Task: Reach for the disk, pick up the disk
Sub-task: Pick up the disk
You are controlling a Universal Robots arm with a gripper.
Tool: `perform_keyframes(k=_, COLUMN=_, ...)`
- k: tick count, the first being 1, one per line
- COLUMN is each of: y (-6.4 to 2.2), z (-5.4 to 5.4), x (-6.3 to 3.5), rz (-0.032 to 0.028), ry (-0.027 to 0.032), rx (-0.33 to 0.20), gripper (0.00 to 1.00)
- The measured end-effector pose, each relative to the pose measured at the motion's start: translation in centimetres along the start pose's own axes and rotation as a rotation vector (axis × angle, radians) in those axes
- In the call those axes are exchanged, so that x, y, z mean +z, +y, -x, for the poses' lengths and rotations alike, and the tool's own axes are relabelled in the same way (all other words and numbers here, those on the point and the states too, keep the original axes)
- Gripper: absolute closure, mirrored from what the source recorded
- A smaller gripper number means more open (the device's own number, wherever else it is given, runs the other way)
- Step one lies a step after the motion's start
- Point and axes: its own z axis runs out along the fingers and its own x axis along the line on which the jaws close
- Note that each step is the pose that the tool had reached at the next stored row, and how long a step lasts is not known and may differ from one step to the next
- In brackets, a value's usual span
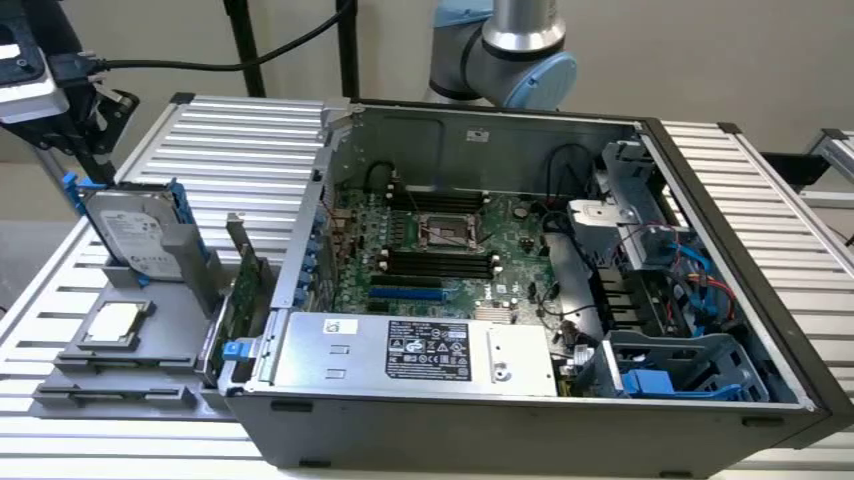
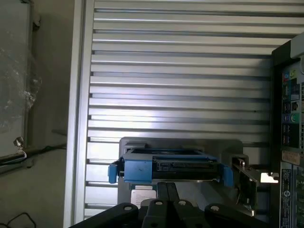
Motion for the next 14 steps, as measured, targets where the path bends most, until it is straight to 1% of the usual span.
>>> perform_keyframes(k=6, y=0.1, z=0.0, x=0.0, rz=0.0, ry=0.0001, rx=0.0, gripper=0.89)
perform_keyframes(k=8, y=0.53, z=-0.1, x=0.02, rz=0.0, ry=0.0001, rx=0.0, gripper=0.89)
perform_keyframes(k=10, y=1.2, z=-0.4, x=0.05, rz=0.0, ry=0.0, rx=0.0, gripper=0.89)
perform_keyframes(k=12, y=1.76, z=-1.0, x=0.07, rz=-0.0001, ry=0.0, rx=0.0, gripper=0.89)
perform_keyframes(k=14, y=1.95, z=-1.7, x=0.08, rz=-0.0001, ry=0.0002, rx=0.0, gripper=0.89)
